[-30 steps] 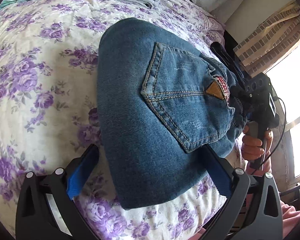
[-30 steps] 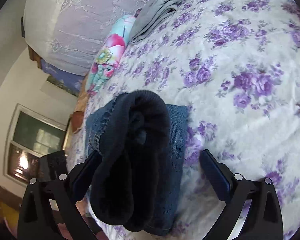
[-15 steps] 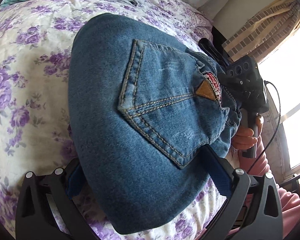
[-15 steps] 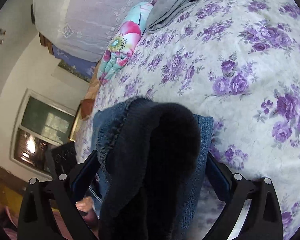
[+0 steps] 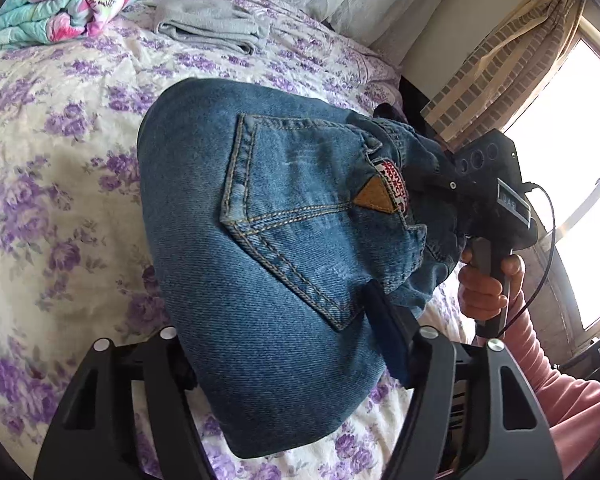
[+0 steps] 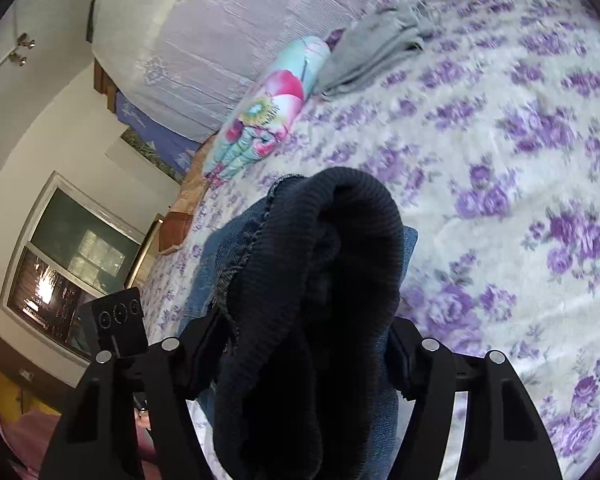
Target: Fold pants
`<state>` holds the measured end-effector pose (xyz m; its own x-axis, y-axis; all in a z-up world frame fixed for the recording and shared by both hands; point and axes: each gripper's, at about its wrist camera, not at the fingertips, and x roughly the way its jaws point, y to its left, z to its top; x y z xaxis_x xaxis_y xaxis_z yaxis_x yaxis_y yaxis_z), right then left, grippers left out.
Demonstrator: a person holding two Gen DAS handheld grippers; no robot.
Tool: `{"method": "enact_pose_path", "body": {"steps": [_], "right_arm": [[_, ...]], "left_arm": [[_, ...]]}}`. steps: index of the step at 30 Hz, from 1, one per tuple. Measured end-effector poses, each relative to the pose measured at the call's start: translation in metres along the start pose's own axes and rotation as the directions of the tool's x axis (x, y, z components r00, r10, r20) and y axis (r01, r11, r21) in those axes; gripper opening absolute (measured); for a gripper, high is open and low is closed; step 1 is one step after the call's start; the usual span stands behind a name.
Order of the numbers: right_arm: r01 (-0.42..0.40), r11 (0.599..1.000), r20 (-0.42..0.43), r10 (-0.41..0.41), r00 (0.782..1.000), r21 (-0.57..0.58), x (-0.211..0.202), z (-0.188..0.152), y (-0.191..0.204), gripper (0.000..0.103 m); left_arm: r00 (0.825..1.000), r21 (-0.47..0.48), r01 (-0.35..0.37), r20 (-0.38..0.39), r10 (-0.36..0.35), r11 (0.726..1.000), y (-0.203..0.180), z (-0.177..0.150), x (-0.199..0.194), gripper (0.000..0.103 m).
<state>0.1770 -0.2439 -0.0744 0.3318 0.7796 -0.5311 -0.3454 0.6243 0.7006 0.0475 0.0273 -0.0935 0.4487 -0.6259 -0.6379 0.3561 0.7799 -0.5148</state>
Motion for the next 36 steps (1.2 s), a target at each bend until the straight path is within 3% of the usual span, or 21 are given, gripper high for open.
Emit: {"method": "enact_pose_path", "body": {"steps": [5,10,13,17,20,21,22,23,25,26,29,32,34,36], "right_arm": [[-0.033,0.998,0.034,0.035,0.999,-0.060,0.008,0.040,0.030,0.068],[-0.053,0.992,0.079,0.062,0.995,-0.113,0.032,0.121,0.046,0.068],[-0.050,0.990,0.091,0.063,0.994,-0.132,0.054,0.161,0.034,0.068],[-0.029,0.996,0.067,0.035,0.997,-0.090,0.107,0.200,-0.015,0.068],[0.026,1.000,0.007,-0.026,1.000,-0.014,0.153,0.200,-0.066,0.068],[0.050,0.999,0.005,-0.050,0.999,0.011,0.163,0.195,-0.082,0.068],[0.023,1.000,0.035,-0.023,0.999,0.011,0.163,0.192,-0.088,0.070],[0.003,1.000,0.042,-0.003,0.999,0.001,0.158,0.192,-0.084,0.073],[0.020,1.000,0.031,-0.020,0.999,-0.005,0.153,0.190,-0.076,0.089],[0.044,0.999,0.031,-0.044,0.999,-0.020,0.151,0.187,-0.073,0.090],[0.136,0.989,0.051,-0.133,0.990,-0.058,0.136,0.174,-0.064,0.090],[0.209,0.977,0.122,-0.205,0.971,-0.026,0.105,0.157,-0.056,0.090],[0.239,0.970,0.193,-0.229,0.954,-0.030,0.085,0.152,-0.043,0.090],[0.256,0.963,0.309,-0.218,0.926,-0.088,0.067,0.150,-0.016,0.090]], "left_arm": [[0.995,0.070,-0.068,0.078,0.062,0.995,-0.001,0.033,-0.025,0.063],[0.981,0.149,-0.135,0.160,0.111,0.980,0.015,0.111,-0.039,0.063],[0.971,0.172,-0.183,0.185,0.150,0.968,0.033,0.156,-0.024,0.066],[0.963,0.161,-0.228,0.182,0.198,0.960,0.069,0.191,0.020,0.070],[0.978,0.057,-0.204,0.064,0.201,0.977,0.121,0.197,0.078,0.072],[0.979,0.026,-0.202,0.045,0.201,0.979,0.133,0.194,0.087,0.078],[0.985,-0.011,-0.167,0.049,0.167,0.986,0.141,0.193,0.088,0.078],[0.989,-0.018,-0.144,0.042,0.144,0.989,0.141,0.196,0.084,0.078],[0.986,0.011,-0.160,0.054,0.159,0.987,0.137,0.197,0.077,0.081],[0.981,0.011,-0.186,0.065,0.185,0.982,0.138,0.195,0.076,0.086],[0.973,0.002,-0.216,0.079,0.215,0.976,0.135,0.194,0.065,0.086],[0.935,0.002,-0.304,0.190,0.298,0.953,0.125,0.196,0.026,0.086],[0.888,0.017,-0.371,0.300,0.349,0.928,0.108,0.202,-0.005,0.086],[0.873,0.039,-0.380,0.347,0.344,0.924,0.095,0.206,-0.019,0.087]]}}
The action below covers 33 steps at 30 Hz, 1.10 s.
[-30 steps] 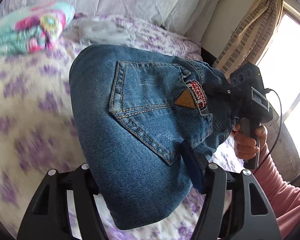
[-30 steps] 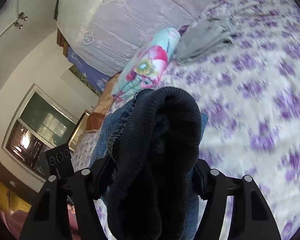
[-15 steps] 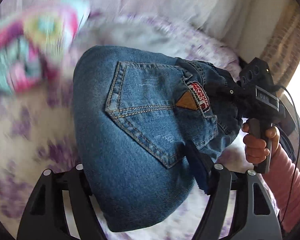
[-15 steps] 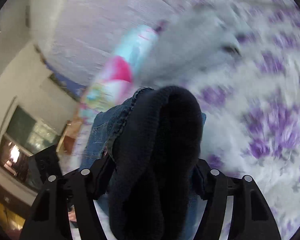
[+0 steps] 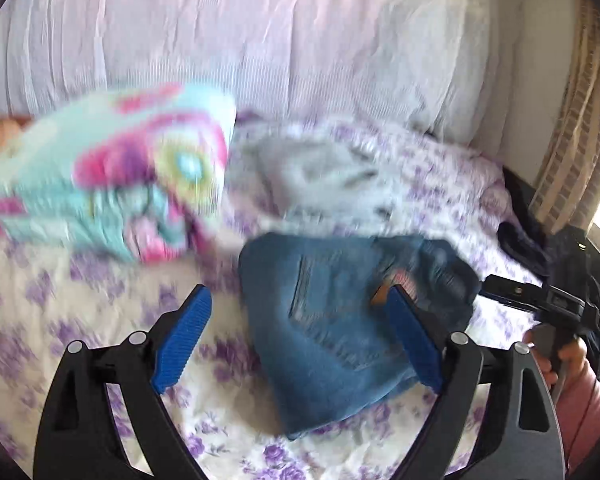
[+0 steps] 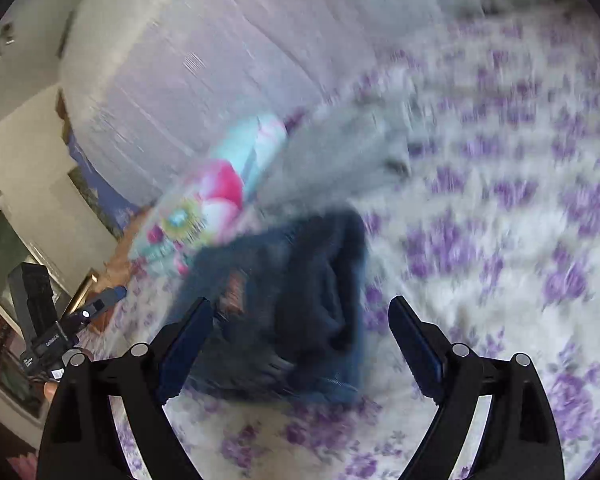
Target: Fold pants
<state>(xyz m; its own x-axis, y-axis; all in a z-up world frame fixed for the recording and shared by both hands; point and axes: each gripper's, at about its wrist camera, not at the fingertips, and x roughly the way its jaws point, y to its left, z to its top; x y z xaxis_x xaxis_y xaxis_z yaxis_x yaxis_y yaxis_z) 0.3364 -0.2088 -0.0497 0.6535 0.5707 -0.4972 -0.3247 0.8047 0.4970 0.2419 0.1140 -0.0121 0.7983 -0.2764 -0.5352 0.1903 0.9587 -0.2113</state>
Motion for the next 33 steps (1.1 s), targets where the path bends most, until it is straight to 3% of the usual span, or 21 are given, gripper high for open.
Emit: {"method": "enact_pose_path", "body": {"steps": [2,5,8,10,13,15,17,21,26,28,30,33], "right_arm": [[-0.022,0.997,0.089,0.029,0.996,-0.081,-0.008,0.012,0.025,0.090],[-0.075,0.981,0.063,0.087,0.994,-0.177,0.020,0.024,0.048,0.090],[0.020,0.992,-0.044,-0.026,0.999,-0.125,0.074,0.019,0.025,0.090],[0.066,0.994,-0.066,-0.072,0.995,-0.093,0.092,0.008,0.006,0.090],[0.108,0.988,-0.015,-0.110,0.994,-0.113,0.071,0.002,0.019,0.094],[0.087,0.990,0.007,-0.086,0.996,-0.108,0.047,-0.001,0.035,0.099],[0.083,0.992,0.032,-0.080,0.996,-0.098,0.016,-0.012,0.052,0.099],[0.187,0.979,0.082,-0.181,0.980,-0.080,-0.027,-0.045,0.074,0.100],[0.356,0.917,0.113,-0.340,0.933,-0.180,-0.034,-0.096,0.094,0.100],[0.384,0.898,0.085,-0.374,0.923,-0.216,-0.028,-0.109,0.096,0.100],[0.370,0.890,0.039,-0.374,0.927,-0.266,-0.024,-0.117,0.103,0.100],[0.404,0.858,0.070,-0.404,0.912,-0.316,-0.026,-0.124,0.111,0.099]], "left_arm": [[1.000,0.028,0.022,0.004,-0.022,0.999,-0.012,0.003,0.000,0.087],[0.998,0.092,0.008,-0.059,-0.003,0.996,-0.034,-0.010,0.027,0.078],[0.985,0.103,-0.016,-0.167,0.033,0.995,-0.037,-0.030,0.059,0.073],[0.980,0.136,-0.052,-0.184,0.077,0.989,-0.038,-0.048,0.078,0.073],[0.978,0.202,-0.095,-0.163,0.129,0.975,-0.052,-0.045,0.068,0.078],[0.979,0.208,-0.118,-0.141,0.149,0.971,-0.058,-0.037,0.049,0.093],[0.979,0.203,-0.167,-0.086,0.187,0.965,-0.065,-0.036,0.026,0.099],[0.967,0.155,-0.227,-0.080,0.241,0.961,-0.072,-0.048,-0.015,0.099],[0.958,0.078,-0.273,-0.074,0.278,0.959,-0.070,-0.077,-0.040,0.099],[0.951,0.072,-0.298,-0.062,0.302,0.952,-0.069,-0.090,-0.048,0.099],[0.955,0.065,-0.287,-0.064,0.291,0.956,-0.067,-0.095,-0.053,0.099],[0.962,0.031,-0.269,-0.045,0.270,0.963,-0.061,-0.094,-0.059,0.099]]}}
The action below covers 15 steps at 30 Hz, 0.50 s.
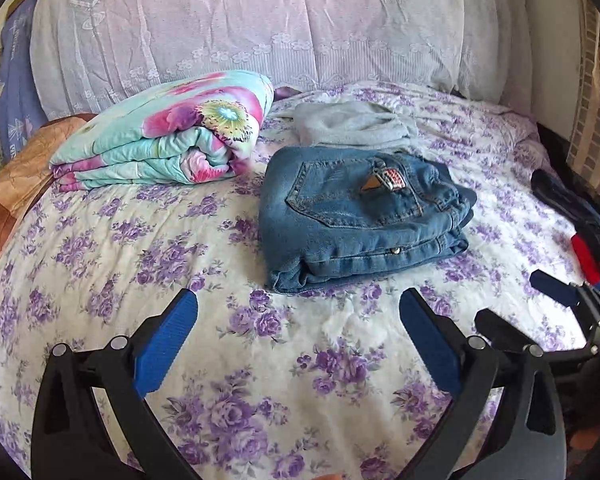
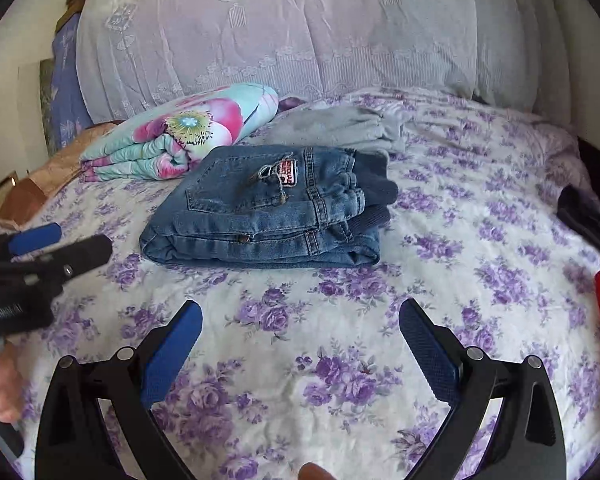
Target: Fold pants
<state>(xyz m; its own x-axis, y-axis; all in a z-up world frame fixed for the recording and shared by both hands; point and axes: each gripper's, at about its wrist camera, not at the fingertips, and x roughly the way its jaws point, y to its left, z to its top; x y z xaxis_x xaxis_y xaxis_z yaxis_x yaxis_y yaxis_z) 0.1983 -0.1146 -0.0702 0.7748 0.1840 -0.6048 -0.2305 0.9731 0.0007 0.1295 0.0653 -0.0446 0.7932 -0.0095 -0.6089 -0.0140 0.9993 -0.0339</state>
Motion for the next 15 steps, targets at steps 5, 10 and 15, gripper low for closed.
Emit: {"method": "enact_pose_path", "body": {"steps": [5,10,15], "right_arm": [[0.067,0.998,0.030,-0.067,0.997,-0.008,-0.009,-0.006,0.001,0.099],[0.071,0.997,0.045,-0.071,0.996,-0.005,-0.014,-0.010,0.000,0.099],[0.057,0.998,0.038,-0.057,0.998,-0.017,-0.013,-0.012,0.002,0.099]], "left_arm": [[1.000,-0.020,0.003,0.003,-0.003,1.000,0.002,-0.002,-0.006,0.099],[1.000,0.034,0.007,0.009,-0.007,0.999,-0.009,-0.005,-0.011,0.099],[1.000,0.040,0.002,0.003,-0.003,0.999,-0.011,-0.010,-0.012,0.099]]}}
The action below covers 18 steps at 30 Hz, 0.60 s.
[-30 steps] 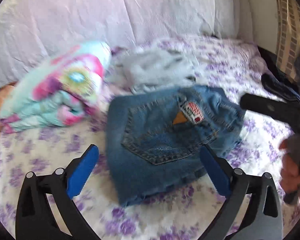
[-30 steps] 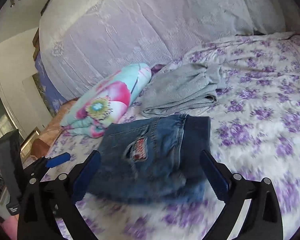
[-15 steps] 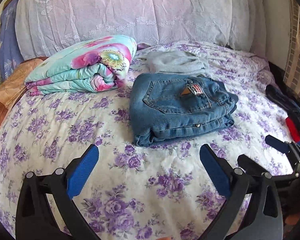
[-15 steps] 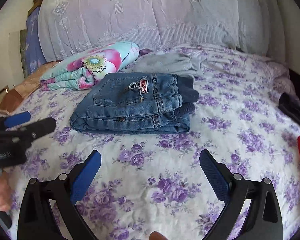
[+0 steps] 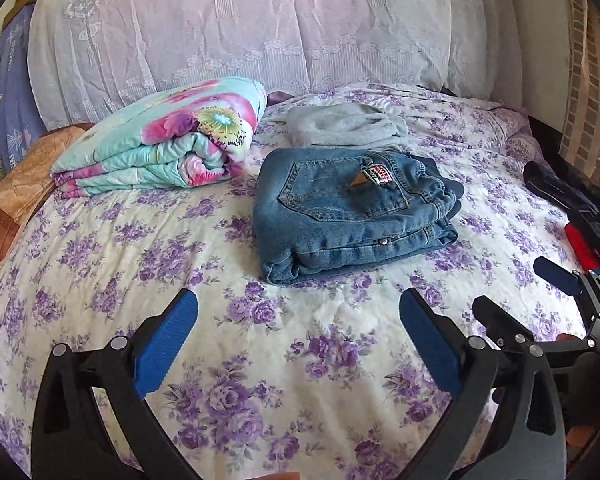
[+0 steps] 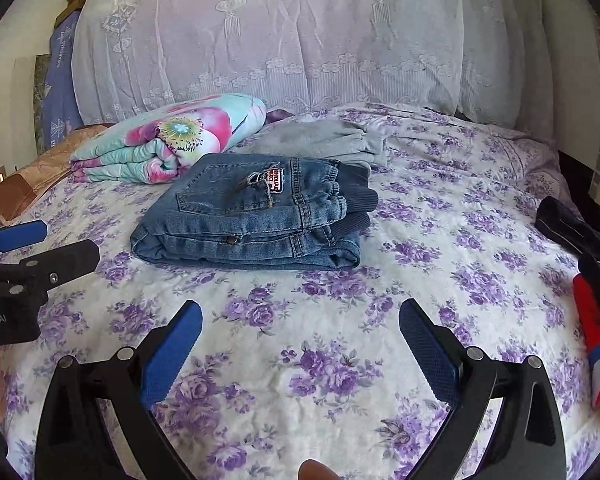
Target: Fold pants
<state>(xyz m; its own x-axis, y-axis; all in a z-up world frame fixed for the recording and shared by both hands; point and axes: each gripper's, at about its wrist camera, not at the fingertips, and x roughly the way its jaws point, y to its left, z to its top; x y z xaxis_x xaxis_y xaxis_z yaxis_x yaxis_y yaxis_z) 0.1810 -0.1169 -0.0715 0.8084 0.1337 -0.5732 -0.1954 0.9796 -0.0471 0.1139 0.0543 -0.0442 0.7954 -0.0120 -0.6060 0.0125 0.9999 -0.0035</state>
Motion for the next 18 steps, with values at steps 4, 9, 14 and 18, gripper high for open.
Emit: {"method": "enact_pose_path", "body": {"steps": [4,9,14,18], "right_arm": [[-0.003,1.000,-0.016,0.003,1.000,0.003,0.0031,-0.0002,0.0007,0.100],[-0.008,1.000,-0.027,0.009,1.000,0.008,0.0056,-0.0013,0.0002,0.099],[-0.008,1.000,-0.033,0.009,0.999,0.009,0.0073,-0.0020,0.0007,0.099],[-0.008,1.000,-0.033,0.008,0.999,0.009,0.0073,-0.0020,0.0006,0.099]], "left_arm": [[1.000,-0.013,-0.008,-0.006,0.008,1.000,0.0039,-0.0008,0.0007,0.099],[1.000,-0.020,-0.009,-0.011,0.009,1.000,0.0058,-0.0016,0.0013,0.099],[1.000,-0.015,-0.016,-0.016,0.016,1.000,0.0058,-0.0026,0.0029,0.099],[1.000,-0.019,-0.016,-0.014,0.015,1.000,0.0074,-0.0030,0.0034,0.099]]}}
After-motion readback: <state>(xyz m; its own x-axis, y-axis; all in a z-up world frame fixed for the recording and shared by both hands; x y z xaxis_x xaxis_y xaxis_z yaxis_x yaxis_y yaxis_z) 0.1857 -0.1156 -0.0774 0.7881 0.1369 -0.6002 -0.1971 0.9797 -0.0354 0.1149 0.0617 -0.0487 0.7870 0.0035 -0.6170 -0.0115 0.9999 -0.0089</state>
